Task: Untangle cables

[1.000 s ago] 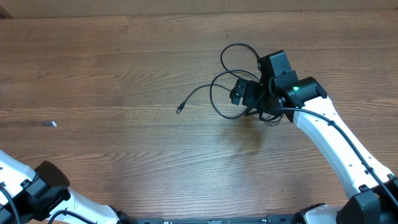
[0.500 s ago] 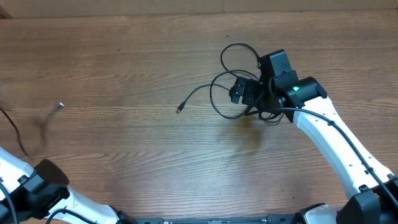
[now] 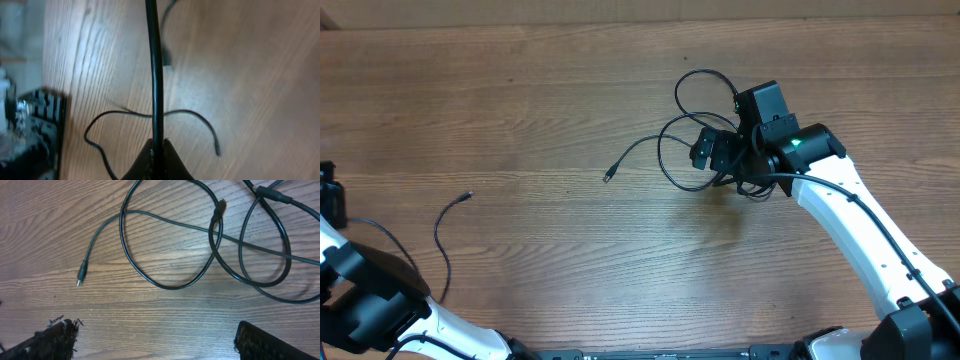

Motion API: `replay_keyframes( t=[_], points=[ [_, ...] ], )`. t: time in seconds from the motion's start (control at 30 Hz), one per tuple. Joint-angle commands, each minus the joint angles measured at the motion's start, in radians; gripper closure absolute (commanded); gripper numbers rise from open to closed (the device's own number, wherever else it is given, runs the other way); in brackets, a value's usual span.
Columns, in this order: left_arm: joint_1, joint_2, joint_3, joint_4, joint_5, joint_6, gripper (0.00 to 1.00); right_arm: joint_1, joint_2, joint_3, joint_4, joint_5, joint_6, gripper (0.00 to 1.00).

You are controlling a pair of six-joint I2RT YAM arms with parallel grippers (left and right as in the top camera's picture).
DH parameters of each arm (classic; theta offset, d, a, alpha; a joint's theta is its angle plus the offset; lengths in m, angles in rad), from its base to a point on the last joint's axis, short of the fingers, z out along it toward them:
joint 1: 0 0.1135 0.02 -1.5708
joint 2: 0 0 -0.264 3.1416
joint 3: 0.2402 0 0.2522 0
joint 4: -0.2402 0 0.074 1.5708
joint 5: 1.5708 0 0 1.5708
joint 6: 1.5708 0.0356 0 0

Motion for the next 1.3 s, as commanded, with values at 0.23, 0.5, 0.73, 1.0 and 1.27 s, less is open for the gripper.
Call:
replay_keyframes(
  t=[0.23,0.5,0.73,1.0,1.27],
  points=[
    [-0.002,0.004,-0.3,0.177,-0.048,-0.289,0.76,-0.001,0.003,-0.005,0.001,0.01,0.0,0.0],
    [-0.002,0.004,-0.528,0.447,0.061,-0.253,0.5,-0.001,0.003,-0.005,0.001,0.01,0.0,0.0],
    [-0.011,0.004,-0.557,0.769,0.358,0.129,0.0,-0.001,0.003,-0.005,0.023,0.01,0.0,0.0],
    [-0.068,0.003,-0.523,0.929,0.484,0.39,0.01,-0.001,0.003,-0.005,0.026,0.01,0.003,0.0],
    [-0.076,-0.058,-0.317,0.673,0.5,0.542,0.01,-0.001,0.003,-0.005,0.018,0.009,0.003,0.0]
  ],
)
